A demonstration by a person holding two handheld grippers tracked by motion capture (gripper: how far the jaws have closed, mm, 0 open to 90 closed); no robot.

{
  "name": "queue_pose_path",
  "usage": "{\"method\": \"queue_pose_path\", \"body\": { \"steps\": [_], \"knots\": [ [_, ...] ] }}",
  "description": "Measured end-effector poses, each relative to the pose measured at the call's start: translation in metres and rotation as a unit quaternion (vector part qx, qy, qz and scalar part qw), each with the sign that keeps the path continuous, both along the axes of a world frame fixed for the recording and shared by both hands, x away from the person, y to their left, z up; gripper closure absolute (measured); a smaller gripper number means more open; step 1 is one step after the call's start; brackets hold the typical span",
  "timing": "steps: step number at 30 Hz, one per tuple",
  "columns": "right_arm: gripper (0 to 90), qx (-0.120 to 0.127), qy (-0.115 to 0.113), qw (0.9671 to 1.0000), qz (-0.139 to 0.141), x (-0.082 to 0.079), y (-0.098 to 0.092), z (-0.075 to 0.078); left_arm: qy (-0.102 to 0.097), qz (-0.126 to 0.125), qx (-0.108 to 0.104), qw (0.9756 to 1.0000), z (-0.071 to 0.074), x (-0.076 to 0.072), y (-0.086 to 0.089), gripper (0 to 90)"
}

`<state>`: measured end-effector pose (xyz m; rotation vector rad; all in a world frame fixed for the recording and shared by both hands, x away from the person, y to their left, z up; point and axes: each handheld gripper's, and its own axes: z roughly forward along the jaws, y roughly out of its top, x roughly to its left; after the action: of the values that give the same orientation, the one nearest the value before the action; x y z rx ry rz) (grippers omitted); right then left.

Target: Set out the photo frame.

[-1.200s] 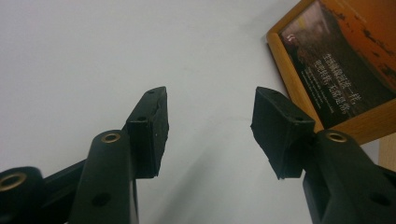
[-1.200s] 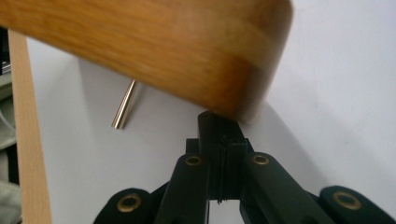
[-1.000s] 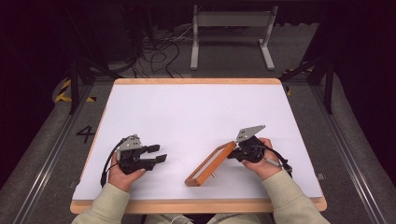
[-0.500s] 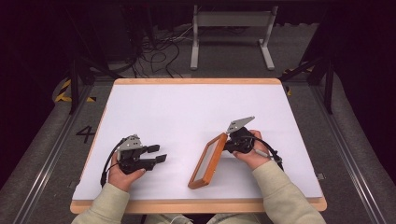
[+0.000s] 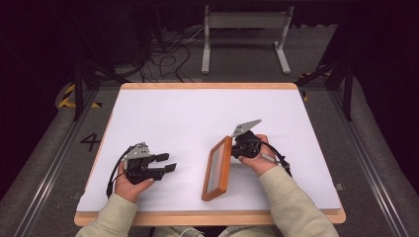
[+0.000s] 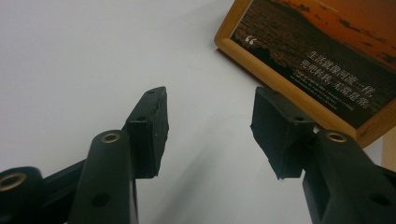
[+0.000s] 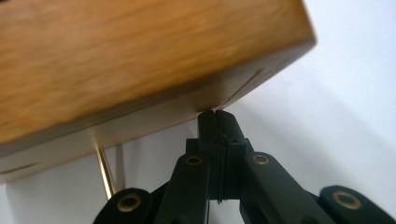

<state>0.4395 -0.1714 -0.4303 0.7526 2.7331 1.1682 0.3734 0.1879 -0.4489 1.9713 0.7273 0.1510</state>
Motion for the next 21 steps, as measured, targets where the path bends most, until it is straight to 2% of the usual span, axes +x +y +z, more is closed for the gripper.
{"method": "queue_pose_path", "body": {
  "steps": [5,12,14,15,16,19,21],
  "knots": [
    [90.0,-0.002,-0.003,0.9998,0.017,0.002,0.012,0.002,-0.002,0.000,-0.001,1.0000,0.000,0.001,0.001,46.6],
    [90.0,0.008,0.002,0.9996,0.025,0.000,0.012,0.001,-0.001,0.001,-0.004,1.0000,0.000,0.001,0.000,46.5],
    [90.0,0.012,0.005,0.9997,0.020,-0.002,0.010,0.003,0.000,0.000,-0.003,1.0000,0.001,0.001,0.000,46.6],
    [90.0,0.006,0.002,0.9999,0.013,-0.004,0.009,0.005,0.000,0.001,-0.003,1.0000,0.001,0.001,0.000,46.5],
    [89.9,-0.013,0.001,0.9999,0.001,-0.008,0.006,0.010,0.001,0.002,-0.002,1.0000,0.001,0.002,0.000,46.5],
    [89.2,-0.046,-0.004,0.9987,-0.021,-0.014,0.001,0.018,-0.001,0.006,-0.001,1.0000,0.001,0.002,0.001,46.5],
    [89.1,-0.050,-0.006,0.9984,-0.026,-0.016,-0.001,0.021,-0.002,0.007,-0.001,1.0000,0.001,0.002,0.002,46.5]
  ]
}}
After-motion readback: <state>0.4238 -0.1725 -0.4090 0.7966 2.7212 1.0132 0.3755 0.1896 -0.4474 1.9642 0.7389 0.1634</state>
